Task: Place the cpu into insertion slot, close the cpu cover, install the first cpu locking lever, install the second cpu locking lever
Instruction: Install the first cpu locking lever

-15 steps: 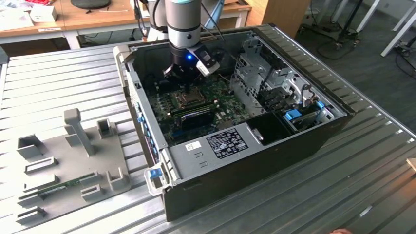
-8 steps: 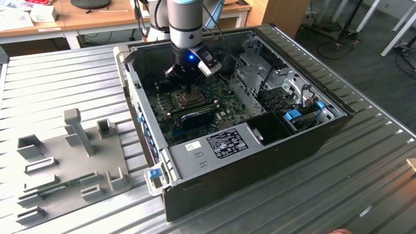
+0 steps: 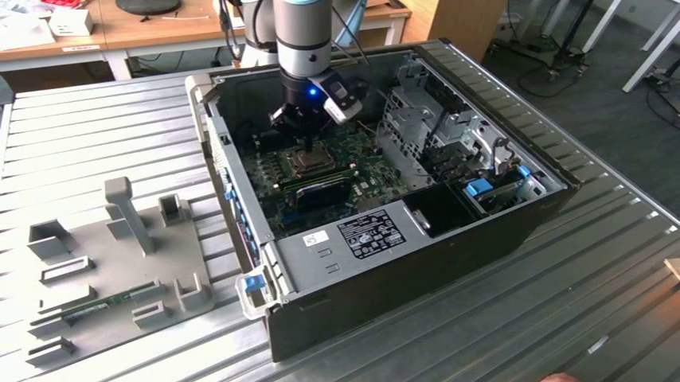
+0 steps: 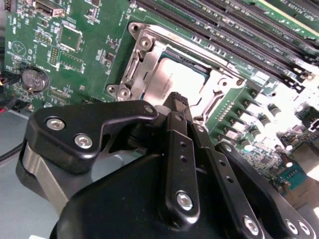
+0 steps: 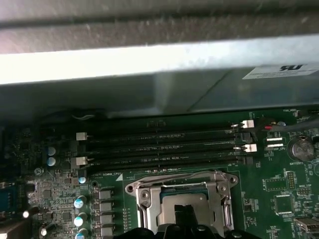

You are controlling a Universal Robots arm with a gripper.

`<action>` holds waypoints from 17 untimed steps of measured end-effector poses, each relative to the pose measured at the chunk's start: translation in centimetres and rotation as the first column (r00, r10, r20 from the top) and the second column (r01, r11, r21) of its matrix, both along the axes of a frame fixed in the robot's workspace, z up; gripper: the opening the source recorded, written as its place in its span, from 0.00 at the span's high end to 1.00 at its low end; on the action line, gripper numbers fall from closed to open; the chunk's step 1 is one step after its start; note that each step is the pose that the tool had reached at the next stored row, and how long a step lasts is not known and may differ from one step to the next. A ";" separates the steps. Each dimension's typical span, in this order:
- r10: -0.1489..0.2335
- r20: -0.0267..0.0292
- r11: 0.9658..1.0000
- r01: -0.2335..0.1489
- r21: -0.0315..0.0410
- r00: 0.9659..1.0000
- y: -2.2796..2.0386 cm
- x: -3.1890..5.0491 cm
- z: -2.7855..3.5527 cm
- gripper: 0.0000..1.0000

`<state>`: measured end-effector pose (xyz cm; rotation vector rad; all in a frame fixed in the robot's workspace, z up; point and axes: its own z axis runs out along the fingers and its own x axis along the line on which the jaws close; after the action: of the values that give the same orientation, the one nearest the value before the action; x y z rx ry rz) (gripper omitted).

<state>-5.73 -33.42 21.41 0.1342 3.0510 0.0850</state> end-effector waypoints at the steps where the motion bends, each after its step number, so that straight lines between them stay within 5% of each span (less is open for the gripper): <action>1: 0.000 0.000 1.000 0.000 0.000 1.000 0.00 0.00 0.15 0.90; 11: 0.000 -0.002 1.000 0.000 0.000 1.000 0.00 0.08 0.52 0.90; 17: 0.000 -0.017 1.000 0.000 0.000 1.000 -0.08 0.58 0.51 0.90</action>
<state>-5.15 -33.50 21.92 0.1357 3.0680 0.0845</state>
